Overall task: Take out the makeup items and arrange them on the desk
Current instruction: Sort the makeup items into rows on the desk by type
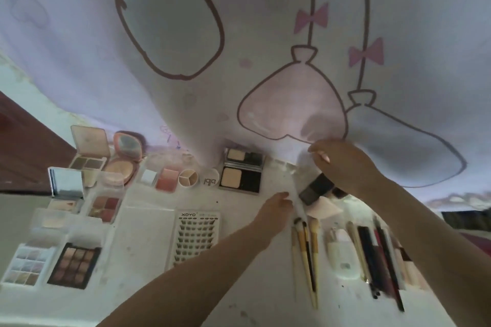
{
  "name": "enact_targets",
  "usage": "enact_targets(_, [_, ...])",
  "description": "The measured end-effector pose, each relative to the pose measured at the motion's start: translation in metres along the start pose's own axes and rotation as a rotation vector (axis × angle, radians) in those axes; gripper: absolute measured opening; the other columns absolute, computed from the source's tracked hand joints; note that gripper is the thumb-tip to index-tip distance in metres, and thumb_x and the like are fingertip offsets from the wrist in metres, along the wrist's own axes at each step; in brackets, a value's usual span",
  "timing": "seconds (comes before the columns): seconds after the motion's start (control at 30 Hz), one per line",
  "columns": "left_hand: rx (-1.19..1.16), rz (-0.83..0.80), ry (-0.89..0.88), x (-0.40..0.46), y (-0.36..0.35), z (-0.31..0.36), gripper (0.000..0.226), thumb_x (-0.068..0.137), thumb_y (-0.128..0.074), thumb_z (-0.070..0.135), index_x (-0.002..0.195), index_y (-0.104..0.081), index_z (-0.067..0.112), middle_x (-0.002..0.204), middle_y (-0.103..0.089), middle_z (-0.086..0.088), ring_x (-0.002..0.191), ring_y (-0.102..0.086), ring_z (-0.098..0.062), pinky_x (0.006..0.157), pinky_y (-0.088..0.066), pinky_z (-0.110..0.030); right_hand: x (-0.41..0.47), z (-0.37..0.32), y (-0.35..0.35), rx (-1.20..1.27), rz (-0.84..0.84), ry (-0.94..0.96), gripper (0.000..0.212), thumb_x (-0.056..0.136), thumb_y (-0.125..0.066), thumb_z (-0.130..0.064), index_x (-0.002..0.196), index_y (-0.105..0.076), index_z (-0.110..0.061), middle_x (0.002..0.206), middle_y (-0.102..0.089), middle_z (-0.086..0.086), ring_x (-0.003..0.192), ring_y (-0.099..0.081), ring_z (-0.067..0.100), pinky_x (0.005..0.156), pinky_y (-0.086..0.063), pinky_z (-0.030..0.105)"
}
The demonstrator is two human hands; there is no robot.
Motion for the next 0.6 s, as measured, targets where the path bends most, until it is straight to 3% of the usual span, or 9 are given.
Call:
enact_targets(0.07, [0.443,-0.002,-0.231,0.007,-0.02,0.007,0.033,0.096,-0.046,0.011,0.129,-0.048,0.011,0.122,-0.053,-0.003,0.101,-0.056,-0.019,0.084,-0.05,-0.024,-0.013,0.008,-0.006,-0.28,-0.011,0.002,0.031,0.097,-0.038,-0.038,0.119,-0.054,-0.024,0.115,-0.061,-0.001,0.108,-0.055,0.02,0.091,-0.041,0.033])
enact_targets(0.1, [0.551,-0.003,-0.317,0.007,-0.029,0.012,0.035,0.096,-0.048,0.012,0.13,-0.048,0.01,0.122,-0.054,-0.002,0.105,-0.056,-0.02,0.087,-0.048,-0.026,-0.016,0.01,-0.015,-0.393,-0.058,0.012,0.034,0.097,-0.036,-0.042,0.119,-0.052,-0.024,0.113,-0.061,-0.001,0.107,-0.054,0.021,0.089,-0.04,0.034])
enact_targets(0.23, [0.666,0.003,-0.422,0.016,-0.041,0.024,0.029,0.098,-0.044,0.018,0.123,-0.054,0.01,0.114,-0.059,-0.006,0.091,-0.054,-0.016,0.08,-0.044,-0.026,-0.011,0.015,-0.043,-0.51,-0.167,0.013,0.034,0.097,-0.033,-0.045,0.112,-0.051,-0.02,0.104,-0.063,0.0,0.101,-0.056,0.022,0.084,-0.035,0.033])
enact_targets(0.37, [0.846,0.016,-0.394,0.033,-0.034,0.026,0.024,0.096,-0.048,0.019,0.118,-0.053,0.012,0.11,-0.061,-0.005,0.099,-0.058,-0.019,0.094,-0.045,-0.03,0.003,0.01,-0.05,-0.559,-0.099,0.124,0.024,0.099,-0.036,-0.033,0.097,-0.055,-0.017,0.095,-0.063,0.0,0.09,-0.059,0.021,0.08,-0.036,0.031])
enact_targets(0.47, [0.86,0.067,-0.502,0.029,-0.018,0.039,0.01,0.093,-0.055,0.018,0.103,-0.055,0.017,0.089,-0.059,0.006,0.089,-0.056,-0.01,0.086,-0.043,-0.018,0.008,-0.004,-0.038,-0.405,-0.046,0.165,0.035,0.1,-0.03,-0.04,0.096,-0.057,-0.018,0.088,-0.062,-0.001,0.081,-0.06,0.019,0.072,-0.037,0.027])
enact_targets(0.53, [0.853,0.08,-0.552,0.014,-0.008,0.053,0.018,0.089,-0.061,0.02,0.105,-0.053,0.02,0.091,-0.06,0.009,0.087,-0.057,-0.004,0.08,-0.043,-0.012,0.009,-0.015,-0.025,-0.177,-0.04,0.121,0.033,0.1,-0.032,-0.041,0.091,-0.055,-0.02,0.08,-0.056,-0.004,0.07,-0.053,0.011,0.066,-0.034,0.017])
enact_targets(0.6, [0.849,0.124,-0.548,-0.002,0.006,0.063,0.031,0.087,-0.064,0.029,0.113,-0.052,0.018,0.097,-0.063,0.004,0.089,-0.059,-0.009,0.08,-0.046,-0.018,0.007,-0.029,-0.014,0.046,-0.071,0.098,0.03,0.099,-0.037,-0.039,0.083,-0.052,-0.019,0.074,-0.054,-0.006,0.06,-0.048,0.005,0.058,-0.034,0.01])
Point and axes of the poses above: each hand's wrist, its own x-axis towards the middle knuckle, its own y-axis out of the back of the hand, z = x × y, the point moved 4 cm from there along x, towards the middle knuckle
